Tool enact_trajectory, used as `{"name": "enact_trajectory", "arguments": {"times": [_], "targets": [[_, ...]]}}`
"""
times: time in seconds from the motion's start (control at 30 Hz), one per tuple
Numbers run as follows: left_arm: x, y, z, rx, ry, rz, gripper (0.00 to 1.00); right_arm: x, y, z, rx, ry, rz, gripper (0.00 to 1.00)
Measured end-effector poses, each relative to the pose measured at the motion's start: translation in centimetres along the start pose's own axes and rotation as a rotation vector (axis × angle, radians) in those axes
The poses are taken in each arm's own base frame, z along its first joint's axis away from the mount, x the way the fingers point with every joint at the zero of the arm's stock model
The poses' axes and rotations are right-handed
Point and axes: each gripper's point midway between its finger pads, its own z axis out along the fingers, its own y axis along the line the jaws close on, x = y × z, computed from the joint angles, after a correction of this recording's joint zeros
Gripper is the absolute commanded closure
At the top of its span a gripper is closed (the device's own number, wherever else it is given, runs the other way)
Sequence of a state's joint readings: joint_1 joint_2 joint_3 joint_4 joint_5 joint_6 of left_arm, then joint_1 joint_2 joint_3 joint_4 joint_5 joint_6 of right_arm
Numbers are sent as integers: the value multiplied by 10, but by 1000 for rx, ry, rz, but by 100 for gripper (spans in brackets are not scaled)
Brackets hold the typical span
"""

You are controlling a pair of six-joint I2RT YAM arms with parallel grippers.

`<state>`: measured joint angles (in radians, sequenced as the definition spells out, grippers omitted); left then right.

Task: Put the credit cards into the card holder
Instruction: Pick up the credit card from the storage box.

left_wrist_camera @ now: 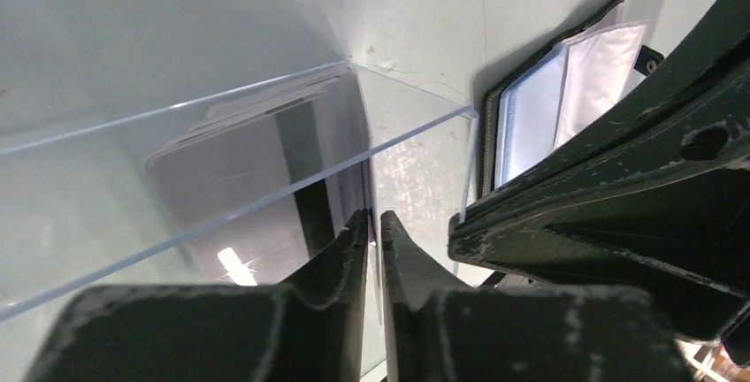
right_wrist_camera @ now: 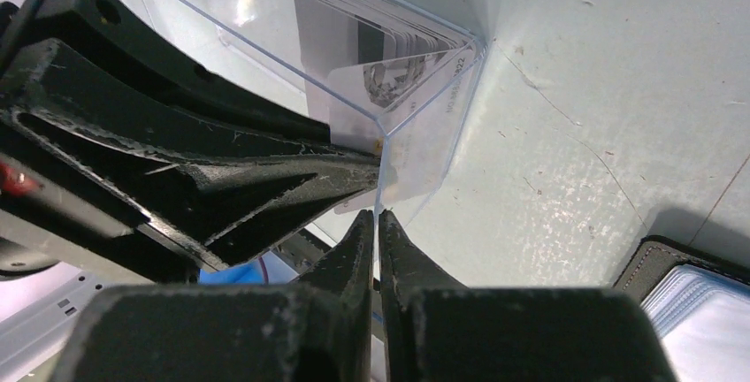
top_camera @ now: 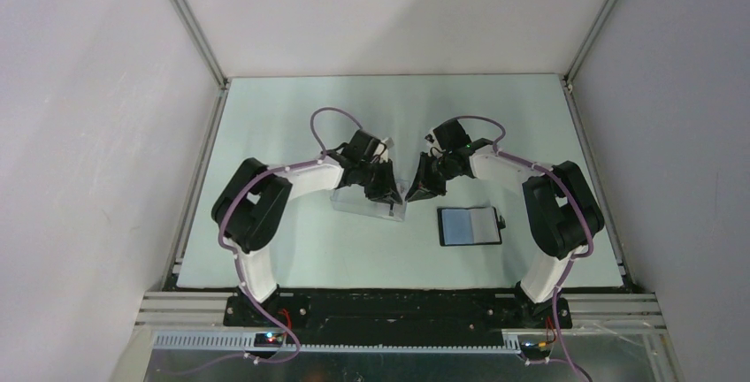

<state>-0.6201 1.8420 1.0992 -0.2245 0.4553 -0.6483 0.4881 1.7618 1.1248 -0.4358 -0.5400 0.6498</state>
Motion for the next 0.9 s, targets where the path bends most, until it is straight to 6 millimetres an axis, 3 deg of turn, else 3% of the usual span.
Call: {"name": "enact_trajectory", "arguments": {"times": [0.07, 0.1, 0.27, 0.37, 0.6, 0.7, 0.9], "targets": [[1, -3, 2, 3, 4, 9, 98, 0, 0, 0, -1, 0, 0, 86], [1, -3, 2, 3, 5, 11, 99, 0, 0, 0, -2, 1, 0, 79], [2, -4, -2, -7, 5, 6, 100, 0, 4, -3, -15, -3, -5, 53], [-4, -15, -15, 10, -28, 23, 100, -3, 15, -16, -37, -35, -27, 39], [-30, -64, -83, 89, -222, 99, 100, -15, 58, -74, -121, -180, -126, 20], [-35, -82, -113, 139, -291, 114, 100, -14, 70, -100, -156, -229, -164, 17], [-20, -98, -136, 235, -284, 115, 100, 2, 93, -155, -308, -303, -248, 17]]}}
